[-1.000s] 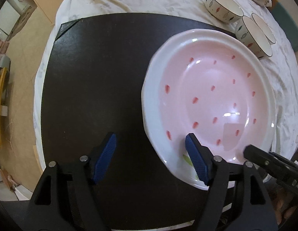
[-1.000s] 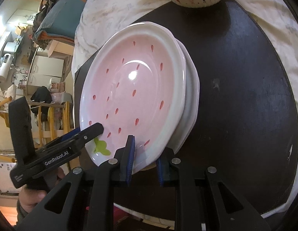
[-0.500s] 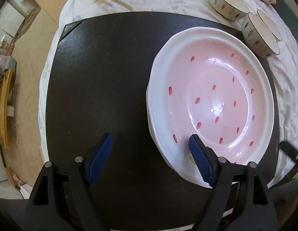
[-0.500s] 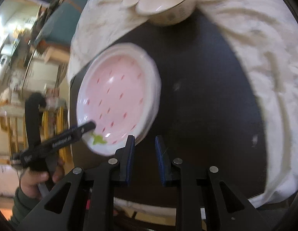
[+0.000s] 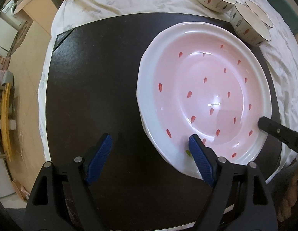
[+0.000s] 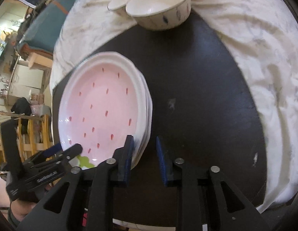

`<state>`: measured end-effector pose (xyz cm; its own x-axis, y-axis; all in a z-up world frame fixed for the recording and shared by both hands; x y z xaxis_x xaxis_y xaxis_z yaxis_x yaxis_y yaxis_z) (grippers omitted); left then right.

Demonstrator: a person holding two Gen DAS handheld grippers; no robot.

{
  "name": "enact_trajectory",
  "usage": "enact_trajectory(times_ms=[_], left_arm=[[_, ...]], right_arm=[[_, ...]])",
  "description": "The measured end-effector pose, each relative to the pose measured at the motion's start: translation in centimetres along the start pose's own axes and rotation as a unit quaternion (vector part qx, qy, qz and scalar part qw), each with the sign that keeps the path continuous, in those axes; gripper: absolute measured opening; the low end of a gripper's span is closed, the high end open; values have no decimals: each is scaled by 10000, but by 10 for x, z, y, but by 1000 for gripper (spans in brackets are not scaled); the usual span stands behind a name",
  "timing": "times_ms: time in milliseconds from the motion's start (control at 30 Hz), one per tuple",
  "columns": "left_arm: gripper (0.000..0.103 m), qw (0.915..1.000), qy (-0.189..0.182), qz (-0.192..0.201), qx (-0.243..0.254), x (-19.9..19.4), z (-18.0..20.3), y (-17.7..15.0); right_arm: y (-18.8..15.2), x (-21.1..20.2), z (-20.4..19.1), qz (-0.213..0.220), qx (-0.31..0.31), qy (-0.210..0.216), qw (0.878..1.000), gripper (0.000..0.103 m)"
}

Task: Organize plates and bowls

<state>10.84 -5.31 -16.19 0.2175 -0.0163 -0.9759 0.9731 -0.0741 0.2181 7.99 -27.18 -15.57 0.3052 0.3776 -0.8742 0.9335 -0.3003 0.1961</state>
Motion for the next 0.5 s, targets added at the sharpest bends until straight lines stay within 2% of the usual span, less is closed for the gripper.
enact_trajectory(times_ms=[33, 267, 367, 433, 500], left_arm=[[80, 10000, 18, 8, 16, -1, 1, 1], [80, 9977, 149, 654, 42, -26, 7, 11], [80, 9951, 233, 958, 100, -37, 11, 13], [80, 9919, 55, 1263, 155, -51, 14, 13], [80, 9891, -36, 1453, 248, -61, 10, 16]], right_arm=[[0, 2, -1, -26, 8, -37, 10000, 39], [1, 3, 3, 25, 139, -20, 9999, 40], [3, -1, 3, 137, 201, 35, 9997, 52], [4, -5, 3, 254, 188, 37, 9995, 64], [5, -10, 2, 382, 169, 57, 9991, 69]])
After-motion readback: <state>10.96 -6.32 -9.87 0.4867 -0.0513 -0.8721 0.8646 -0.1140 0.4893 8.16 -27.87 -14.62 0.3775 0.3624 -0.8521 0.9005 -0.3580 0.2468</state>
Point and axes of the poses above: each gripper's, at about its wrist camera, not at the fingertips, and x roughly the way its jaws point, z to its right, y to its top, the point moved 2 cm from there along x, roughly the way its jaws point, and after that the axes turned 5 degrees about z, right-handed, at the moved point
